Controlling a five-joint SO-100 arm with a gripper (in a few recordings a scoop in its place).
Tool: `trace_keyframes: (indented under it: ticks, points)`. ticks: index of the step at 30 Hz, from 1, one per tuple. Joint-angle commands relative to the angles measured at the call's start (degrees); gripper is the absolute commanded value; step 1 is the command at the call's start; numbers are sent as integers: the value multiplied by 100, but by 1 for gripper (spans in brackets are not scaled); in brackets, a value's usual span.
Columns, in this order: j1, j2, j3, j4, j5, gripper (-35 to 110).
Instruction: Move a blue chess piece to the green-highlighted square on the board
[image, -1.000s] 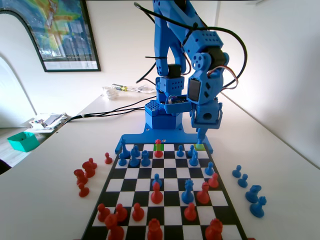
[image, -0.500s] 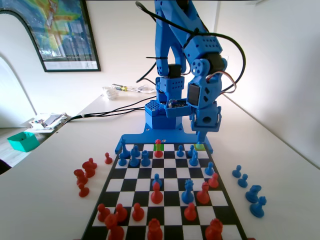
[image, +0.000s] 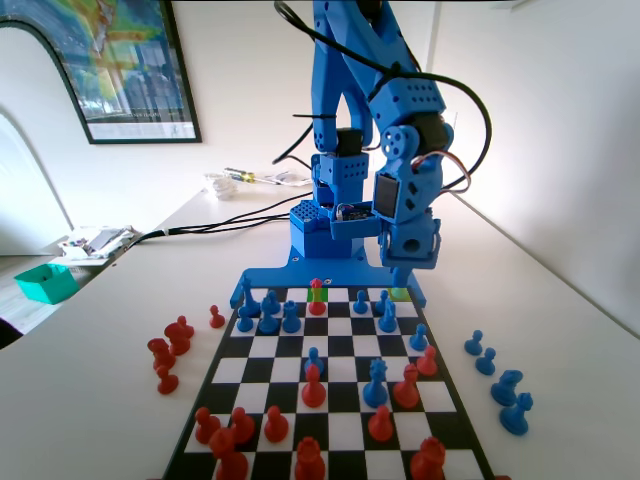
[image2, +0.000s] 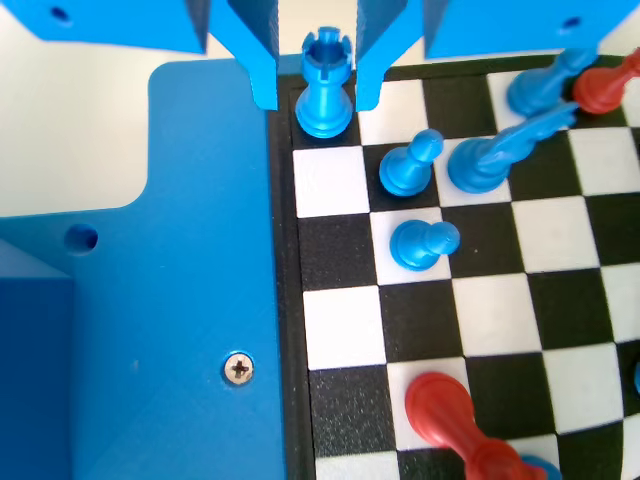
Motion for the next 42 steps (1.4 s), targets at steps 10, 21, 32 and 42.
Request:
trace_keyframes:
  ticks: [10, 21, 32, 42]
  points:
    - [0, -44, -343, 18, -26, 11]
    - [0, -53, -369, 18, -53, 9]
    - [-114, -53, -281, -18, 18, 5]
    - [-202, -35, -237, -18, 97, 1]
